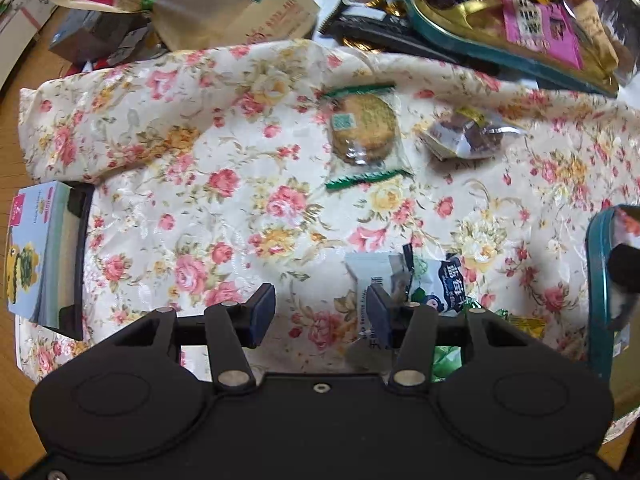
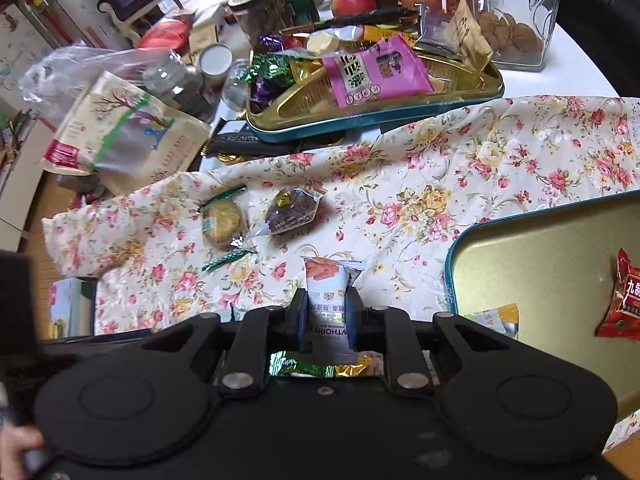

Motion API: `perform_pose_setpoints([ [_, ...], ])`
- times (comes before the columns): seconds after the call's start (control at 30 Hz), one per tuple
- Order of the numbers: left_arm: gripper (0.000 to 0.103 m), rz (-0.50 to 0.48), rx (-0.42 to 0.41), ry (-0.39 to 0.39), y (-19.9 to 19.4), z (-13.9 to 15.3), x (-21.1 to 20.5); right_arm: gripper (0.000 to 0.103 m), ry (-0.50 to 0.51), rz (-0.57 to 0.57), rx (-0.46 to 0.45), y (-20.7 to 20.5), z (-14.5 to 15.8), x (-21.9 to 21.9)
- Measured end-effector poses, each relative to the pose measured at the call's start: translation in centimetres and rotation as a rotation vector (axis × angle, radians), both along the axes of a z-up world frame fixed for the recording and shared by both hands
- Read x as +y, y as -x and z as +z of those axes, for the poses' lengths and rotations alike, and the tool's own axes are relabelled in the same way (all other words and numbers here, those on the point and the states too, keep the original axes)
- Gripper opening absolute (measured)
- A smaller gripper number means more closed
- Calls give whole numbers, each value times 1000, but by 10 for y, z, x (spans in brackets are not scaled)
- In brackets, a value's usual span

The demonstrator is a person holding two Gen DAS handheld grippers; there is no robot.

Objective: Organize snacks
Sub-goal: 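Grasp the white sesame crisp packet with the left tool while the right holds its packet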

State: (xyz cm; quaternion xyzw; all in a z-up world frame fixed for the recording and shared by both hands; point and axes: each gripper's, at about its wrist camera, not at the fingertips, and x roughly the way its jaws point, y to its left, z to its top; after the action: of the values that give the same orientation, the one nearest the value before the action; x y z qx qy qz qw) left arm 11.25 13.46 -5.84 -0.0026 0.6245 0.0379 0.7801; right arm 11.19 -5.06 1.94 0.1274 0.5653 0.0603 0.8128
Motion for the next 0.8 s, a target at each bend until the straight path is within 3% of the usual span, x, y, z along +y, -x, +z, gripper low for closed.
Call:
perform_pose_setpoints([
  [0.13, 56, -17, 15, 38, 0, -9, -13, 21, -12, 15, -19, 6, 8, -3],
  [0.47, 57, -46, 49, -6, -3, -28, -31, 21, -35, 12, -29, 9, 14, -9],
  [0.63, 55, -7, 81, 62, -6, -32, -19, 21, -38, 5, -29, 8, 15, -9],
  [0.67, 51, 2, 91, 68, -6, -32, -16, 21, -38, 4, -31, 9, 15, -9],
  [0.73, 31, 8, 103, 73, -6, -30, -13, 21, -38, 6, -34, 9, 16, -8],
  [0.8, 27, 35, 100, 101, -4, -27, -5, 21, -37, 6, -40, 10, 18, -6],
])
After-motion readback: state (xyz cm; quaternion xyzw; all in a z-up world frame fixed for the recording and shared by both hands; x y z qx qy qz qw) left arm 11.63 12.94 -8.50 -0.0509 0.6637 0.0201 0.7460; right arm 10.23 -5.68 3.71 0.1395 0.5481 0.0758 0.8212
